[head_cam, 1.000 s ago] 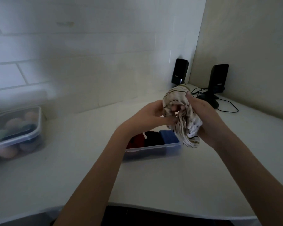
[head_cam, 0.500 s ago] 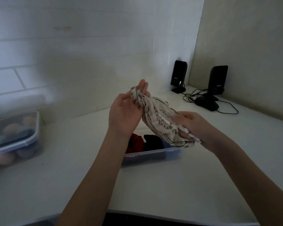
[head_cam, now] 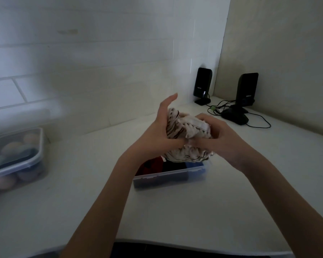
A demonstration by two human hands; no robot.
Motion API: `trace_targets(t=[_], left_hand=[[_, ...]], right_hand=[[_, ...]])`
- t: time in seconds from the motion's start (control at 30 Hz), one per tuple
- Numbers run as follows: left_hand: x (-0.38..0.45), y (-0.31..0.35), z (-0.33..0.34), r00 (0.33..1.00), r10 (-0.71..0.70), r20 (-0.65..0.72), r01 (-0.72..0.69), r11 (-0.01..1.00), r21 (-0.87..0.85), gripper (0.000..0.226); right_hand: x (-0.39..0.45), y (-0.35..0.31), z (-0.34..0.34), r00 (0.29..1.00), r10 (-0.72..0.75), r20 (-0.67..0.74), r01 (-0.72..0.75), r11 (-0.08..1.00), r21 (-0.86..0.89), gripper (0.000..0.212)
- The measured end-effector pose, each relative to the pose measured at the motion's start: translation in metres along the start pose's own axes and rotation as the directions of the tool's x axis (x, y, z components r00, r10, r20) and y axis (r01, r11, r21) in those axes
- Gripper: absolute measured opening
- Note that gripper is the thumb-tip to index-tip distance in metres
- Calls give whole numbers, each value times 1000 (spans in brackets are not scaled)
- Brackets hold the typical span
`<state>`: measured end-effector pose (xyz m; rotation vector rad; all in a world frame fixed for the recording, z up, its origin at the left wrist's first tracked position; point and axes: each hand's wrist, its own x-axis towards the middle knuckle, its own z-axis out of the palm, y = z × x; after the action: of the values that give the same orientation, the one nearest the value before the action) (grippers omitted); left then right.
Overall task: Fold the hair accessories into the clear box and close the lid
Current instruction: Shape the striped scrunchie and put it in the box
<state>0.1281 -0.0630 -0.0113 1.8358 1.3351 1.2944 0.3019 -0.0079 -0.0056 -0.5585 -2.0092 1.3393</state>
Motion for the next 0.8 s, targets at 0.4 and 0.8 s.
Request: trace_targets(t=[0.4,0.8], left_hand=[[1,8,8,996,-81,-44,75,990,-119,53],[4,3,5,902,-121,-415,144,989,27,51]], right_hand=[[10,1,10,980,181,84,-192,970,149,24],[23,20,13,955,264,134,-272,606,747,26]])
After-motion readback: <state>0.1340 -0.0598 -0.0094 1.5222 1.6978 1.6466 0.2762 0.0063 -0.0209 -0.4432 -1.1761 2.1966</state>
